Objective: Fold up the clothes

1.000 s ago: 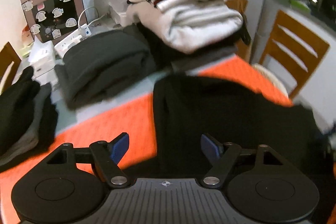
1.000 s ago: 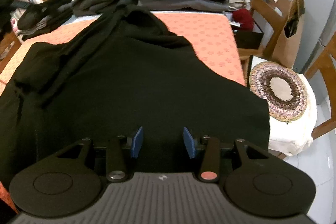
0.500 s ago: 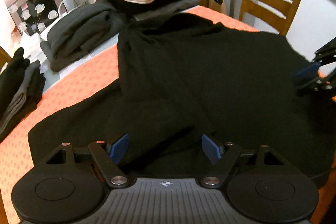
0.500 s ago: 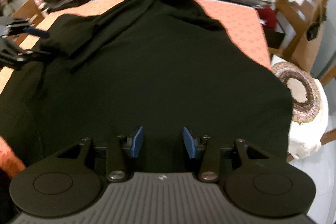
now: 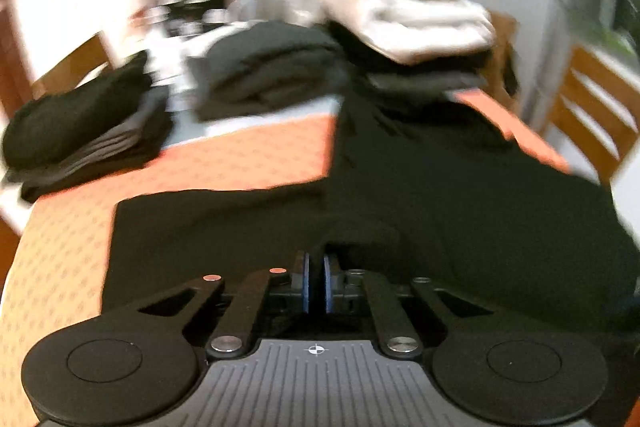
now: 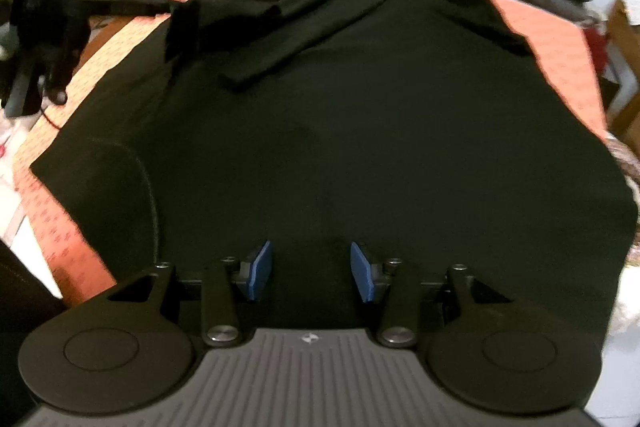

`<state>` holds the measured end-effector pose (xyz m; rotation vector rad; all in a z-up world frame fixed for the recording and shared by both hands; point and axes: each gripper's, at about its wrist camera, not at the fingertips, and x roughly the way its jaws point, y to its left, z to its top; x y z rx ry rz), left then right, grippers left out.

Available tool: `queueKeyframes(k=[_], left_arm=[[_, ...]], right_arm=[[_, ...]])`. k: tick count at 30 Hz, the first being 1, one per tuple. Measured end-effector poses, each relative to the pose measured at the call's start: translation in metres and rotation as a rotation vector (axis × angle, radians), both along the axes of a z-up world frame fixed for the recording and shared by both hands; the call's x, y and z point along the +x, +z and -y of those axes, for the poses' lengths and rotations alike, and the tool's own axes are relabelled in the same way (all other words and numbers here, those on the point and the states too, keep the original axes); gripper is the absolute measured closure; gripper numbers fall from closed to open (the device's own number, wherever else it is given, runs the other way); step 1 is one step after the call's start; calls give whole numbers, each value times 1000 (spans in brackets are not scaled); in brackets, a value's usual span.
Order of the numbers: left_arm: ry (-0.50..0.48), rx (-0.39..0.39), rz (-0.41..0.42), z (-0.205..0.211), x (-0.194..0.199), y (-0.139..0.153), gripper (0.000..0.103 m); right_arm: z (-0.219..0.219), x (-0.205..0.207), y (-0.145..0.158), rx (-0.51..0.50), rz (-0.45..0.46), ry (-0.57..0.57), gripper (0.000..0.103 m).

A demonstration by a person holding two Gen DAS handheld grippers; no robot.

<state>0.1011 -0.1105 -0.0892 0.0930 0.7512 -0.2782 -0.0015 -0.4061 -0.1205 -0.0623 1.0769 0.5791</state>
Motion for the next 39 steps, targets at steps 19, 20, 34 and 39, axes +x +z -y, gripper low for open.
queueKeyframes(k=[19, 20, 34, 39], left_arm=[[564, -205, 8, -100, -113, 66, 95], [577, -212, -2, -102, -123, 65, 95], [519, -310, -159, -108, -302, 45, 95], [446, -343, -201, -94, -383, 32, 95]], right_arm=[[19, -29, 31, 104, -3, 151, 98], [20, -33, 33, 108, -5, 165, 98], [34, -125, 40, 50, 11, 270, 98], [35, -157, 34, -27, 42, 331, 98]])
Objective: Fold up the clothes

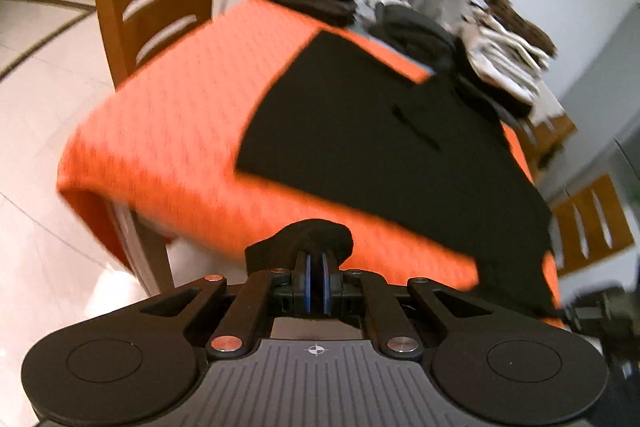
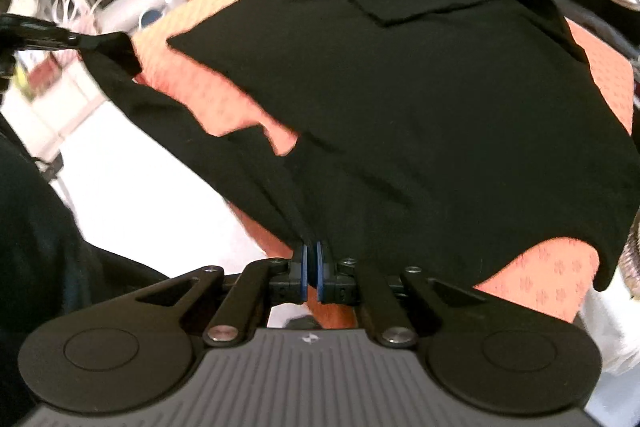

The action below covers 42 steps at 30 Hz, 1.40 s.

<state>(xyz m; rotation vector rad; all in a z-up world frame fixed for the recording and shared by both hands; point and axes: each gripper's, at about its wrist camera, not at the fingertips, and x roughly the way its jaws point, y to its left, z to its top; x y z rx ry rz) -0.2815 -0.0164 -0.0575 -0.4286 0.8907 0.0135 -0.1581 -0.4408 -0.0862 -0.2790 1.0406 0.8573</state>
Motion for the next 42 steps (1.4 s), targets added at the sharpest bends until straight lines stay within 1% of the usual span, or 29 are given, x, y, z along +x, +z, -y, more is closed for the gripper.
queueKeyframes(k=[3, 5, 6, 7, 8, 9, 10, 11, 12, 13, 15, 17, 21, 24, 26, 31, 34, 37, 42], left_arm=[[-67, 8, -18, 11, -39, -7, 95], [-90, 1, -21, 13, -57, -10, 93], [-99, -2, -21, 14, -66, -11, 90], [-90, -7, -12, 11, -71, -11, 82], [-82, -11, -3, 8, -75, -10, 70], [-73, -15, 6, 5, -79, -9, 65], [-58, -14, 21, 2, -81, -7, 57], [-44, -13, 35, 0, -82, -5, 53], [-38, -11, 43, -1, -80, -4, 51], [-33, -8, 51, -1, -78, -3, 46], [-24, -1, 69, -1, -70, -1, 45], [-26, 5, 82, 1, -60, 1, 43], [-56, 30, 108, 8, -26, 5, 43], [-68, 26, 118, 15, 7, 6, 42], [-81, 27, 122, 21, 29, 6, 41], [-132, 64, 138, 44, 102, 4, 39], [-152, 100, 156, 57, 147, 1, 38], [-149, 129, 163, 67, 187, -4, 37], [-152, 167, 161, 83, 253, -21, 36]], right_arm=[[1, -11, -5, -41, 12, 18, 97], [0, -16, -7, -61, 20, 28, 94], [-1, -18, -8, -71, 25, 33, 93], [-3, -20, -8, -80, 28, 39, 92], [-5, -23, -9, -88, 28, 46, 90], [-8, -25, -9, -95, 28, 53, 89], [-9, -27, -8, -97, 21, 61, 84], [-11, -28, -5, -92, 6, 70, 80], [-12, -28, -2, -87, -9, 83, 78], [-13, -29, 1, -85, -18, 98, 76], [-14, -31, 7, -85, -18, 122, 75], [-12, -30, 14, -80, -6, 118, 75], [-1, -20, 31, -36, 42, 53, 75], [8, -7, 44, -2, 112, -22, 72], [14, 7, 51, 20, 149, -74, 67], [27, 49, 61, 61, 205, -187, 66], [31, 76, 58, 81, 218, -234, 66], [36, 101, 52, 90, 218, -272, 66], [41, 133, 37, 76, 206, -327, 66]])
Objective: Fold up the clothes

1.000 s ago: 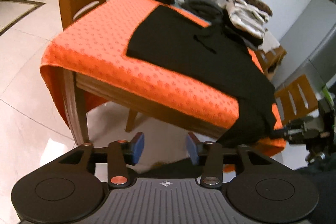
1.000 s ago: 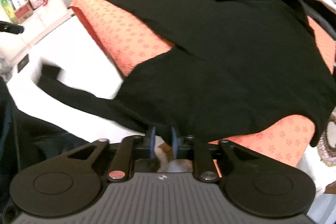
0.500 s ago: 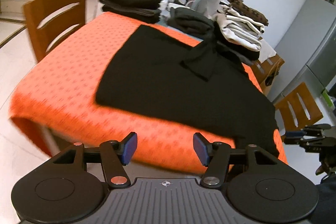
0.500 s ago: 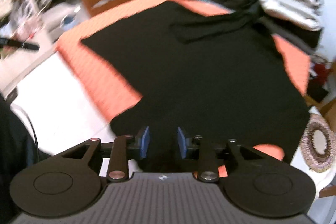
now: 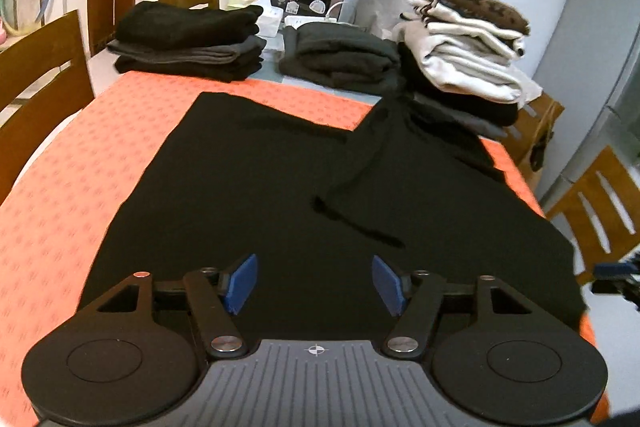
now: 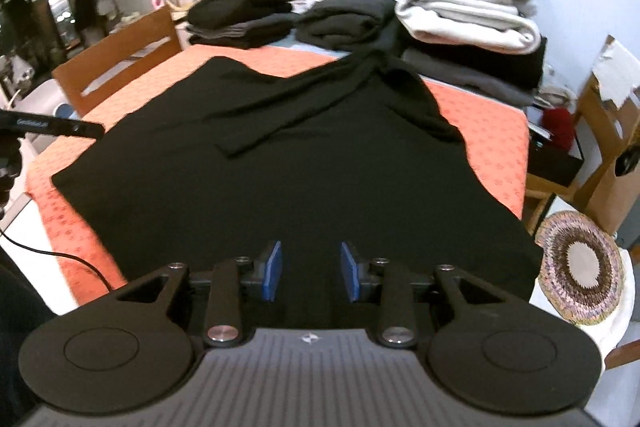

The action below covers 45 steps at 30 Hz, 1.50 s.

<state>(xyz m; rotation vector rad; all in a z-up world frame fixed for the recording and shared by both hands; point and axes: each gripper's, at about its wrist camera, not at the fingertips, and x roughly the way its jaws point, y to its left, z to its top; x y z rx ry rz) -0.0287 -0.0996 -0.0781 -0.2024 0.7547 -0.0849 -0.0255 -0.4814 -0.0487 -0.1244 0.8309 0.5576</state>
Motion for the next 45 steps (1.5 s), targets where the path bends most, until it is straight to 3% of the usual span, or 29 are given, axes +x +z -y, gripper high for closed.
queueKeyframes(k=[10, 16, 18, 20, 22, 28, 32, 36, 37, 39, 40, 41, 45], left_arm=[[-53, 36, -55, 15, 115, -40, 36], [-126, 11, -93, 23, 154, -57, 37], [-150, 11, -100, 27, 157, -59, 48], [-167, 16, -106, 30, 158, -60, 78], [-176, 0, -106, 30, 158, -59, 93], [-124, -133, -80, 4, 159, -38, 95], [-46, -113, -20, -19, 165, -16, 95], [74, -17, 0, -48, 182, -9, 94], [79, 6, 10, -53, 184, -7, 90], [83, 51, 30, -61, 186, -3, 70], [53, 56, 44, -61, 184, 1, 48], [22, 63, 58, -60, 181, 4, 38], [-153, 108, 32, -39, 168, 0, 38]], right_arm=[[0, 34, -25, -7, -47, -60, 65], [3, 51, -29, -11, -66, -133, 65], [4, 57, -29, -16, -69, -151, 65], [5, 64, -28, -28, -69, -166, 65], [5, 74, -27, -41, -60, -182, 65], [5, 122, -24, -7, -27, -228, 65], [-9, 157, -24, -9, 6, -208, 65], [-20, 185, -28, -21, 25, -178, 65], [-23, 189, -28, -24, 27, -173, 65], [-27, 196, -30, -38, 31, -165, 65], [-29, 200, -31, -44, 33, -160, 65], [-31, 203, -31, -52, 37, -157, 65], [-35, 214, -33, -85, 55, -150, 65]])
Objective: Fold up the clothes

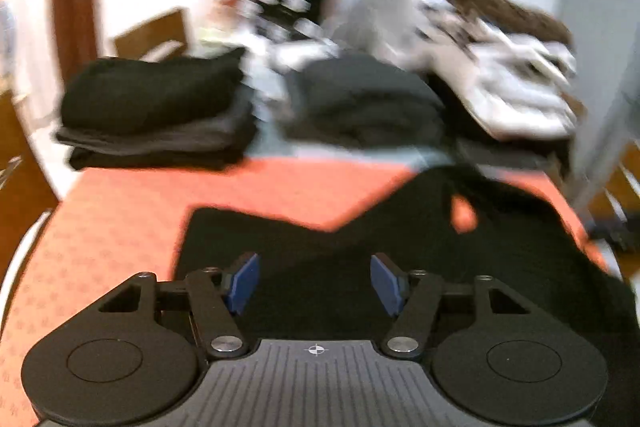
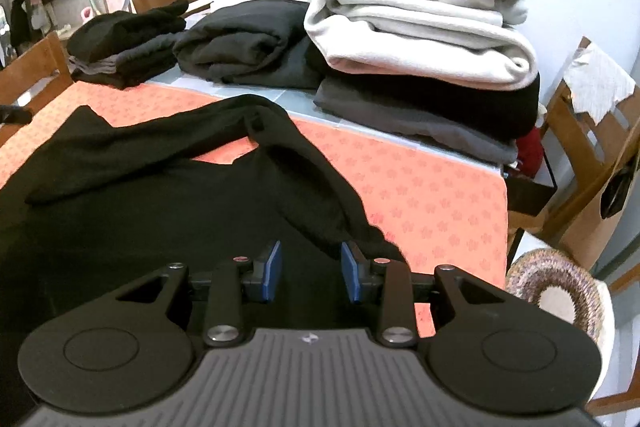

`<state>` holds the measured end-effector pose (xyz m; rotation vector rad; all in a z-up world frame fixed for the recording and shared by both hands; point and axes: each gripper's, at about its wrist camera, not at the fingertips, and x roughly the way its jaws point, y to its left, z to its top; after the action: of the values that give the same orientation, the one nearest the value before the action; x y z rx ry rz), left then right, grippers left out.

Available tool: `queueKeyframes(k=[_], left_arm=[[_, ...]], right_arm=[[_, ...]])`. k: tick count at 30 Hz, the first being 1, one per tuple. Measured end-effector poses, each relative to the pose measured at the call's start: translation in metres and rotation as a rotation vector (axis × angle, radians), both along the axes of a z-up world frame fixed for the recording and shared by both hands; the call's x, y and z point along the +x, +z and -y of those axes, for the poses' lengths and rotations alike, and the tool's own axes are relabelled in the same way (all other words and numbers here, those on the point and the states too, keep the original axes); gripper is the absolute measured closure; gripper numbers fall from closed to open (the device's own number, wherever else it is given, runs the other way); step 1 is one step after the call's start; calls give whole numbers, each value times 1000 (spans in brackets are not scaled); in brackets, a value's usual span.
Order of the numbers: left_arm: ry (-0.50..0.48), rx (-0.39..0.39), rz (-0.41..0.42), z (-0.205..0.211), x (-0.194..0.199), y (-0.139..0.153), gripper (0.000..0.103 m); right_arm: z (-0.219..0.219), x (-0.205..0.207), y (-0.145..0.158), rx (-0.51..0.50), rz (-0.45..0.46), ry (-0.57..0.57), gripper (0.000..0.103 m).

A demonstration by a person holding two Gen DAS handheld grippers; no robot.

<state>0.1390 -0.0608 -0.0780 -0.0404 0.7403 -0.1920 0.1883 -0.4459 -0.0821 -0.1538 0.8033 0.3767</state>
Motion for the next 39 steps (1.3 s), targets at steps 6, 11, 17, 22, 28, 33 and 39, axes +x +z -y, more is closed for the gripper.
queueKeyframes(k=[6, 11, 17, 22, 28, 33, 39], left_arm=[[-194, 96, -90, 36, -19, -37, 40], [-157, 279, -58, 48, -22, -58, 60], [-155, 325, -56, 37, -21, -66, 99], [-7, 278, 57, 19, -24, -35, 99], [195, 213, 141, -21, -44, 18, 100], [171, 259, 71, -29, -86, 16, 99], [113, 290, -61, -15, -132, -32, 99]], right_arm=[[-14, 17, 4, -54, 39, 60, 65], [-31, 35, 7, -126, 85, 137, 65], [-55, 59, -3, -240, 126, 238, 70], [-63, 72, -18, -337, 121, 280, 101], [-46, 41, 10, -299, 199, 307, 101], [-36, -4, 10, -310, 172, 424, 101], [-34, -40, -20, -323, 72, 488, 101]])
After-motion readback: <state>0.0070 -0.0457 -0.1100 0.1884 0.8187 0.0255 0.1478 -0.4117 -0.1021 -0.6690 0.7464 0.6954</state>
